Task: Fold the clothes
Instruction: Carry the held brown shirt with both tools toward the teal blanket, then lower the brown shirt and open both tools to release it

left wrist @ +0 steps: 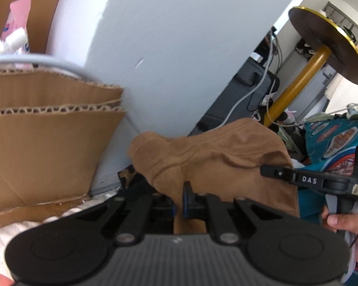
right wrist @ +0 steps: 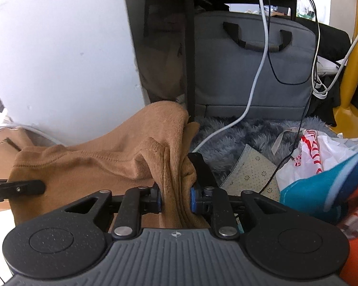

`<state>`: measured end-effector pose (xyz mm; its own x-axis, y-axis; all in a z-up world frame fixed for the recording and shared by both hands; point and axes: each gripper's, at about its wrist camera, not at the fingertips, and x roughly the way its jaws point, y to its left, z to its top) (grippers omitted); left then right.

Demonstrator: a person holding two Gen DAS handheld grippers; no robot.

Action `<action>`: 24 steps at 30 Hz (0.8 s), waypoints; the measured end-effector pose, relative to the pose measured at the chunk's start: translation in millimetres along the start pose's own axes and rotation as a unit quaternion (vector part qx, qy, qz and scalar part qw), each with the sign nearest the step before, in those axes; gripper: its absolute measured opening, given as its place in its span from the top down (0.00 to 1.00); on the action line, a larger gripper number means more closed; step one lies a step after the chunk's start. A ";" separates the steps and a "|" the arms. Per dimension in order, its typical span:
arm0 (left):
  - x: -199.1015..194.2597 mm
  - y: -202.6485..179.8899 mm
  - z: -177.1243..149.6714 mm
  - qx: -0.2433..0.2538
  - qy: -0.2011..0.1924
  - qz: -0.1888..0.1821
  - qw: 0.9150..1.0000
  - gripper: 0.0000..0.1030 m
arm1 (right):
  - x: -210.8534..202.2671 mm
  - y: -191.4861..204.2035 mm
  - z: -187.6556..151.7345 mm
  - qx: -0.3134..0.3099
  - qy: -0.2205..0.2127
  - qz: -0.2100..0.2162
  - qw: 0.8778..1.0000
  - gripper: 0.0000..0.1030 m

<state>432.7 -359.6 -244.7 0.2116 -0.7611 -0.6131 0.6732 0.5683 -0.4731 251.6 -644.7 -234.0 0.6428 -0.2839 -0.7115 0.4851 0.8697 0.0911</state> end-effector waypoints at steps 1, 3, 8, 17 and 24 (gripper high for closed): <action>2.7 1.4 -0.2 0.000 0.003 0.002 1.000 0.94 | 4.1 -0.2 0.2 -0.001 0.001 -0.005 1.000 0.76; 7.9 3.5 -1.3 0.001 0.010 0.006 1.000 0.94 | 12.0 -0.8 0.6 -0.004 0.005 -0.015 1.000 0.74; 12.1 7.8 0.6 0.000 0.022 0.011 1.000 0.90 | 24.4 -5.3 4.4 0.001 0.014 -0.028 1.000 0.69; -19.3 26.8 -2.8 -0.027 0.010 0.046 0.999 0.48 | 10.7 -14.7 26.9 0.028 -0.008 -0.055 0.998 0.62; -52.9 5.4 -6.3 -0.023 -0.032 0.048 0.998 0.47 | -19.4 -1.6 14.6 0.019 -0.037 -0.017 0.999 0.67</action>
<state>420.7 -314.3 -218.7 0.3190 -0.7197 -0.6166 0.6149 0.6522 -0.4432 247.0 -646.5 -210.2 0.6666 -0.3436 -0.6615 0.5291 0.8432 0.0951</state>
